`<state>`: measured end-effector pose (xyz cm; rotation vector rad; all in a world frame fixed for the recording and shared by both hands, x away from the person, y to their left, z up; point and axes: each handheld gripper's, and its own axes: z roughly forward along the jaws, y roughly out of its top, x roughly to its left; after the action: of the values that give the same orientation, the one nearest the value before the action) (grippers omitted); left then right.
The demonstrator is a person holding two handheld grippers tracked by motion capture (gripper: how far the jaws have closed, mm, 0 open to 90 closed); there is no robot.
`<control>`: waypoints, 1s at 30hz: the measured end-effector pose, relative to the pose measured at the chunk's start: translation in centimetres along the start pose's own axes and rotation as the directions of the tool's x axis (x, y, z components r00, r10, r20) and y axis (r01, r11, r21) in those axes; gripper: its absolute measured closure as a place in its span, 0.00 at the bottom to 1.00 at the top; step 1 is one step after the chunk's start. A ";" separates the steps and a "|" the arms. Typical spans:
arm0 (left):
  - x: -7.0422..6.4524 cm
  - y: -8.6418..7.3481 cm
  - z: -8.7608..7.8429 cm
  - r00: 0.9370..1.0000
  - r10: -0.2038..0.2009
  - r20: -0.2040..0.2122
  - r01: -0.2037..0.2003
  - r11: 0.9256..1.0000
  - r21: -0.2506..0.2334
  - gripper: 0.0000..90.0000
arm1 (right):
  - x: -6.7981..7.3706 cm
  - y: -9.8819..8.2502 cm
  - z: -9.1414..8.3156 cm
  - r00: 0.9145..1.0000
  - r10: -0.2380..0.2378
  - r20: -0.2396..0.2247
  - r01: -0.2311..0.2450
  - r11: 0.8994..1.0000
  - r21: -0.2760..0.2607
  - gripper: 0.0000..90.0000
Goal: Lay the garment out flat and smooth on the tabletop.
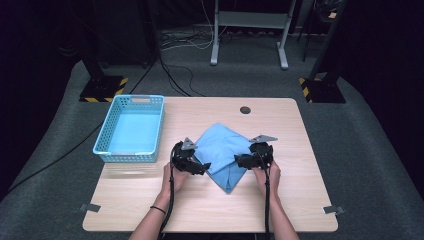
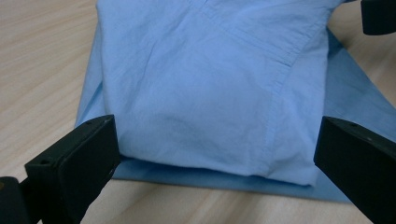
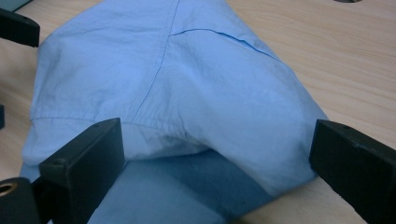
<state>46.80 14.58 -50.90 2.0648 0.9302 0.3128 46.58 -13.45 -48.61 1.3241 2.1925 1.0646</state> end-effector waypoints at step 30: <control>-2.0 -0.7 2.4 0.993 0.040 -0.115 -0.030 0.995 0.090 0.00 | 1.6 -1.5 4.4 0.997 -0.037 0.071 0.030 0.995 0.093 0.00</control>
<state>46.28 11.99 -52.80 2.1645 0.9943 0.4215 47.68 -10.62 -52.51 1.3383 2.2251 0.8991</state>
